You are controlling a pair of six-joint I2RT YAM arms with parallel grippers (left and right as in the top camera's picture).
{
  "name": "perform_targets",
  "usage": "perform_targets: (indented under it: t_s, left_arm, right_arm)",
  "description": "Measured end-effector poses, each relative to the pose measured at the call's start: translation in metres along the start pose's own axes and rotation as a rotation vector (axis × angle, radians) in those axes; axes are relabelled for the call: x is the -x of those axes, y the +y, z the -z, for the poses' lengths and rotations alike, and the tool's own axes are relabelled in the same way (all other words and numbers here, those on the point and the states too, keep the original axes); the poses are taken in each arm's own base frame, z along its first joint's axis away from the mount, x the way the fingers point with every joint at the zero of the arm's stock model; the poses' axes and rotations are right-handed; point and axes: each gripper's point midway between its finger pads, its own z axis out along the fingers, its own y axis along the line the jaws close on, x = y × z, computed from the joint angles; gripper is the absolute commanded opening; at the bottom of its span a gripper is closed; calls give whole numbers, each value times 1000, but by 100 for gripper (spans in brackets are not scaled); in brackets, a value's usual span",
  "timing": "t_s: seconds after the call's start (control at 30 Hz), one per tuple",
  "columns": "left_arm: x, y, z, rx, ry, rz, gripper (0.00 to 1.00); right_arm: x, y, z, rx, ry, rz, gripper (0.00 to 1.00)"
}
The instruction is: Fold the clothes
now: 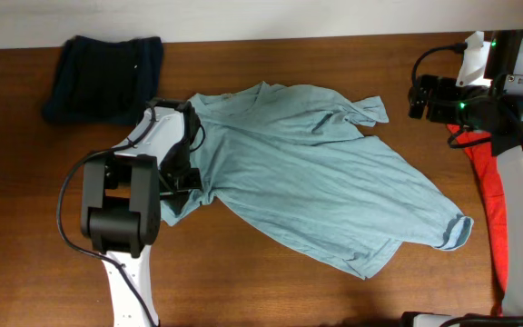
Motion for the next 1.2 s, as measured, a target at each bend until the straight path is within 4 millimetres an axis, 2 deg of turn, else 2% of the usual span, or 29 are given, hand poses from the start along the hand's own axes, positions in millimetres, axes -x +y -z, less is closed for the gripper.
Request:
perform_targets:
  t_s: [0.2, 0.27, 0.3, 0.37, 0.4, 0.43, 0.47, 0.5, 0.6, 0.63, 0.67, 0.7, 0.73, 0.83, 0.93, 1.03, 1.07, 1.2]
  left_arm:
    - [3, 7, 1, 43, -18, 0, 0]
    - [9, 7, 8, 32, -60, 4, 1]
    - [15, 5, 18, 16, -108, 8, 1]
    - [33, -1, 52, -38, -257, 15, 8]
    - [44, -6, 83, -82, -382, 4, 12]
    - [51, -10, 108, -114, -474, -17, 22]
    - [59, -19, 138, -166, -591, -47, 27]
    - [65, -30, 173, -220, -718, -95, 29]
    - [60, -64, 256, -335, -1002, -268, 27]
    - [57, -76, 272, -359, -1063, -321, 28]
    - [55, -93, 289, -381, -1133, -389, 33]
    - [55, -103, 293, -386, -1157, -431, 49]
    - [57, -116, 298, -390, -1195, -476, 54]
    - [71, -147, 303, -384, -1272, -575, 57]
    - [92, -181, 295, -364, -1329, -666, 59]
    - [123, -213, 273, -341, -1369, -733, 59]
    - [133, -218, 259, -329, -1352, -746, 60]
    - [169, -237, 224, -290, -1372, -790, 60]
  right_arm:
    - [0, 0, 0, 0, 0, 0, 99]
    - [0, 0, 0, 0, 0, 0, 99]
    - [0, 0, 0, 0, 0, 1, 98]
    - [0, 0, 0, 0, 0, 0, 99]
    - [0, 0, 0, 0, 0, 0, 99]
    - [0, 0, 0, 0, 0, 0, 99]
    - [0, 0, 0, 0, 0, 0, 99]
    - [0, 0, 0, 0, 0, 0, 99]
    - [0, 0, 0, 0, 0, 0, 98]
    - [0, 0, 0, 0, 0, 0, 99]
    - [0, 0, 0, 0, 0, 0, 99]
    - [0, 0, 0, 0, 0, 0, 99]
    - [0, 0, 0, 0, 2, 0, 98]
    - [0, 0, 0, 0, 1, 0, 99]
    - [0, 0, 0, 0, 0, 0, 98]
    - [0, 0, 0, 0, -1, 0, 99]
    - [0, 0, 0, 0, 0, 0, 99]
    - [0, 0, 0, 0, 0, 0, 99]
